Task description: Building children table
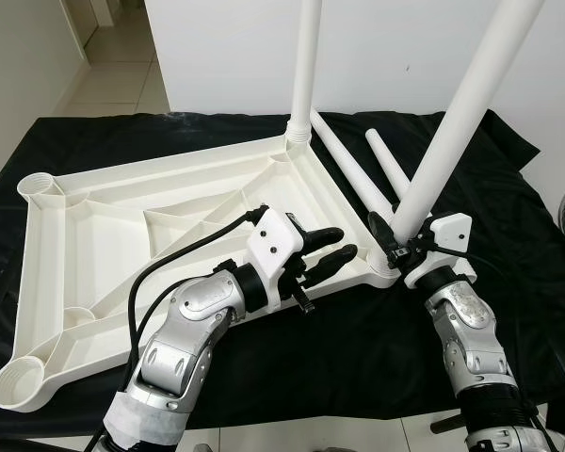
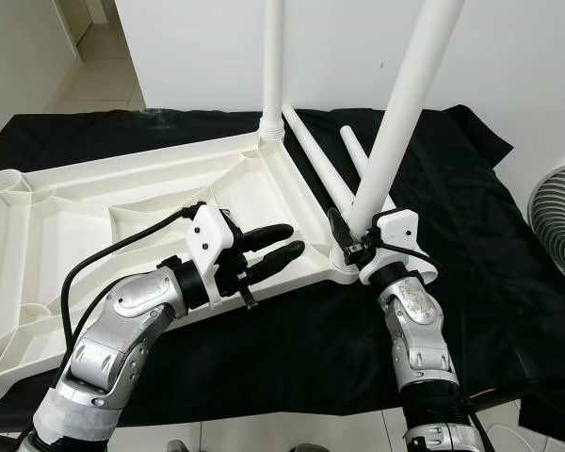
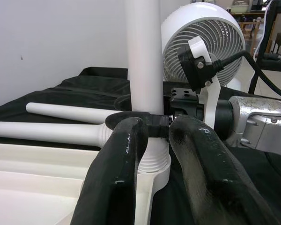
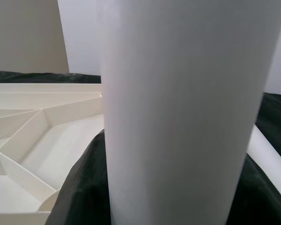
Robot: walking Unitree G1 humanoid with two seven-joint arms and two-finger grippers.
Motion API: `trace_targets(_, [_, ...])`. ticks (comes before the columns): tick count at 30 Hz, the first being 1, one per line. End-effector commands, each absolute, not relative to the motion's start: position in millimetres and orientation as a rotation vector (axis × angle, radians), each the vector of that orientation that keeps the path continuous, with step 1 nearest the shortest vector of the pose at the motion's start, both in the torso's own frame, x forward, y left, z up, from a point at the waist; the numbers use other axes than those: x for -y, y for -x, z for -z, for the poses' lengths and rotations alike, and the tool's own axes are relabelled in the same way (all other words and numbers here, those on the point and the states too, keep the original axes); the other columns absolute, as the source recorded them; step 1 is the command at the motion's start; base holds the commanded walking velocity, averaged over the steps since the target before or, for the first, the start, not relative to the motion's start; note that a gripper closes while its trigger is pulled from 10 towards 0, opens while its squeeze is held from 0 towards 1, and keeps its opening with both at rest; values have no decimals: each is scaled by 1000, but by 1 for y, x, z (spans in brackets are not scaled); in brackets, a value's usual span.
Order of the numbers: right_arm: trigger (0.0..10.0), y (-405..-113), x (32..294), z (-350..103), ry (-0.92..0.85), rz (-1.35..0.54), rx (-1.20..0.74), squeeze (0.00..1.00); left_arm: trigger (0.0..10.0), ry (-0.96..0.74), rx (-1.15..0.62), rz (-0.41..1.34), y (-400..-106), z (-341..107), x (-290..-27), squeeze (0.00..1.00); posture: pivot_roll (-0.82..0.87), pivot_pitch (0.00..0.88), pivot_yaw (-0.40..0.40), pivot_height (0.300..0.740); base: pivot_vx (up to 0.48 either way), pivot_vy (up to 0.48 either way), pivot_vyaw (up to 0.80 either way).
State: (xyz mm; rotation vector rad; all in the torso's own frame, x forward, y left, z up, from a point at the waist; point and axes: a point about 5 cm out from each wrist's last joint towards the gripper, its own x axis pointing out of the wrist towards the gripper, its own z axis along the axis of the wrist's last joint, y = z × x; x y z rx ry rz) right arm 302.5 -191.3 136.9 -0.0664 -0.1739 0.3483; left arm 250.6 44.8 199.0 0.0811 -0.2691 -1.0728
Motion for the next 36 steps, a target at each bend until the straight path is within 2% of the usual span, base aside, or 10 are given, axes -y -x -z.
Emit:
trace_targets(1, [10000, -283, 206, -60, 13, -293, -252, 0, 10000, -77, 275, 1045, -249, -201, -44, 0, -129, 85, 63, 740, 0, 0, 0])
trace_targets(30, [10000, -291, 207, -66, -30, -361, -316, 0, 10000, -72, 277, 1053, -247, -200, -42, 0, -136, 79, 56, 740, 0, 0, 0])
trace_targets(33, [10000, -293, 204, -84, -17, -350, -158, 0, 10000, -75, 278, 1049, -248, -201, -43, 0, -132, 87, 58, 740, 0, 0, 0])
trace_targets(34, [10000, -293, 204, -84, -17, -350, -158, 0, 10000, -75, 278, 1049, -248, -201, -43, 0, -132, 87, 58, 740, 0, 0, 0])
trace_targets(36, [10000, -294, 202, -102, -35, -329, -17, 0, 10000, -76, 279, 1044, -248, -201, -44, 0, -130, 91, 59, 740, 0, 0, 0])
